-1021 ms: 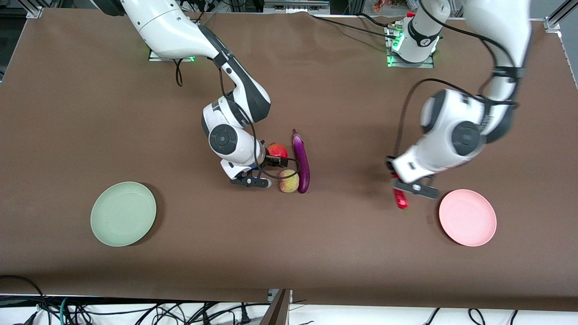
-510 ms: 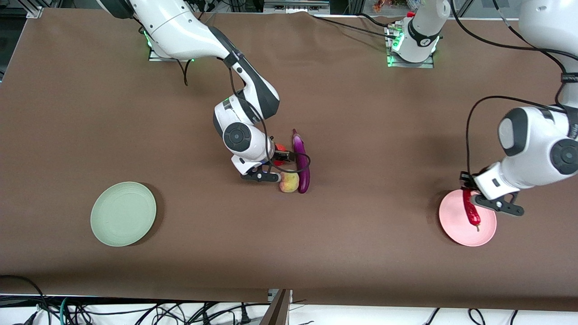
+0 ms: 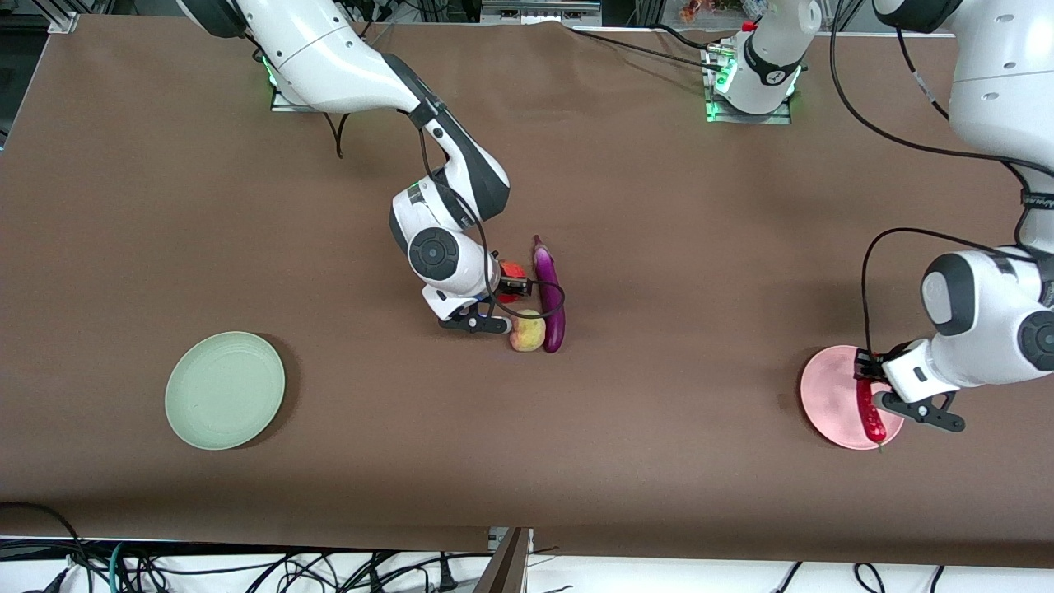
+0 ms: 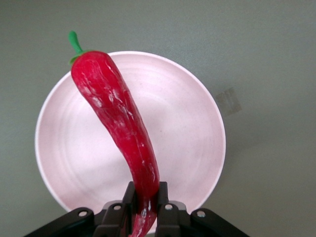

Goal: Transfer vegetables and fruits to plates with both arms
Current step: 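Lower the chili onto the pink plate and open the left gripper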

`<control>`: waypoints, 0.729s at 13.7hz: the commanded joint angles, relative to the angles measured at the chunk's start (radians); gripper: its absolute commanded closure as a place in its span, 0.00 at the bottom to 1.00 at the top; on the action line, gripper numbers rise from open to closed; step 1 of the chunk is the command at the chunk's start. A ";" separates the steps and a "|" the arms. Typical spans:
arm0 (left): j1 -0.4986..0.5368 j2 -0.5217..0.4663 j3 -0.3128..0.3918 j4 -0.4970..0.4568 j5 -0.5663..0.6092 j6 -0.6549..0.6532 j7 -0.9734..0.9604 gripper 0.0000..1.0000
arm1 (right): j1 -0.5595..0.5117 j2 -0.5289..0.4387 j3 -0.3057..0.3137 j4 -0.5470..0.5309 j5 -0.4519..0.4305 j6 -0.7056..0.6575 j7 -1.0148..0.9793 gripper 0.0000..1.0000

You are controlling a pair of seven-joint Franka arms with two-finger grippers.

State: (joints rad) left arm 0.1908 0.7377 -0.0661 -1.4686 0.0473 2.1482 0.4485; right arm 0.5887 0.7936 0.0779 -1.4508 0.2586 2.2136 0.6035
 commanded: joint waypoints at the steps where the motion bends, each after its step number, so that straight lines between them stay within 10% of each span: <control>1: 0.010 0.042 -0.006 0.040 0.019 0.019 0.029 1.00 | 0.006 0.012 -0.003 0.001 0.008 0.005 -0.005 0.86; 2: 0.007 0.040 -0.006 0.040 0.019 0.019 0.021 1.00 | 0.006 0.010 -0.003 0.004 0.008 0.005 -0.010 0.88; 3: 0.003 0.040 -0.004 0.042 0.019 0.019 0.022 0.66 | 0.005 0.009 -0.004 0.004 0.008 0.005 -0.011 0.89; 4: 0.012 0.042 -0.006 0.042 0.011 0.021 0.027 0.01 | 0.005 0.007 -0.004 0.004 0.010 0.005 -0.013 0.92; 10: 0.010 -0.020 -0.014 0.044 0.019 -0.016 0.019 0.00 | -0.049 -0.016 -0.015 0.130 0.008 -0.200 -0.021 0.95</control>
State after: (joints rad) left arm 0.1981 0.7612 -0.0685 -1.4247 0.0474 2.1740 0.4568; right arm 0.5681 0.7896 0.0621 -1.3888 0.2586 2.1281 0.6011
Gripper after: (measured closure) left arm 0.159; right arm 0.621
